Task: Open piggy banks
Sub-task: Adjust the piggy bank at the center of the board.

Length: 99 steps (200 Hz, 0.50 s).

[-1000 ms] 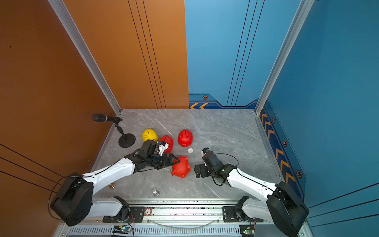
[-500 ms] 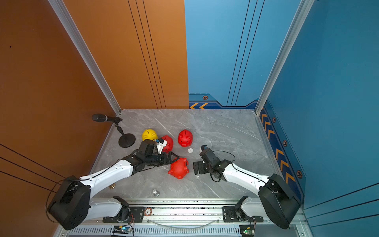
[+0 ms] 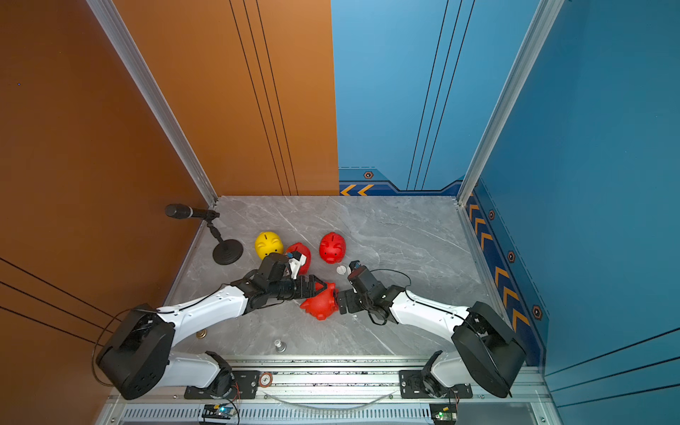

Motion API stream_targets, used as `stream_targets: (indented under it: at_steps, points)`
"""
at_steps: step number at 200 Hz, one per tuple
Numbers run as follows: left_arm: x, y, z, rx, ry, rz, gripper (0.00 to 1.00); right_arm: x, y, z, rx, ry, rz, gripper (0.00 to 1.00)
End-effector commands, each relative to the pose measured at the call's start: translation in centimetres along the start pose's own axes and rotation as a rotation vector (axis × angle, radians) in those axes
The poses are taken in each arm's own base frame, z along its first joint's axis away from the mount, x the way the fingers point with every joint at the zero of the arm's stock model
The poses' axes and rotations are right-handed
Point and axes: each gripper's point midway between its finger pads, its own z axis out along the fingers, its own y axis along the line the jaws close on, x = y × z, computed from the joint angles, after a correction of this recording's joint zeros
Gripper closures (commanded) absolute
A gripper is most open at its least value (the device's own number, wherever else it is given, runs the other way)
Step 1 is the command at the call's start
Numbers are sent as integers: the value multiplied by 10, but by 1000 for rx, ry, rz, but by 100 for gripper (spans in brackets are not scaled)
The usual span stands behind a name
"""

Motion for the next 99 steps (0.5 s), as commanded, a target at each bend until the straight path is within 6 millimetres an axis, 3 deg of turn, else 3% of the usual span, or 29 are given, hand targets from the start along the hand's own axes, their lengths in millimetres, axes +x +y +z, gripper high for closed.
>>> stream_targets:
  at_steps: [1,99]
  points:
    - [3,3,7,-9,3,21,2,-6,5,-1,5,-40,17,0]
    - [12,8,22,-40,40,47,2,9,15,1,-11,-27,17,0]
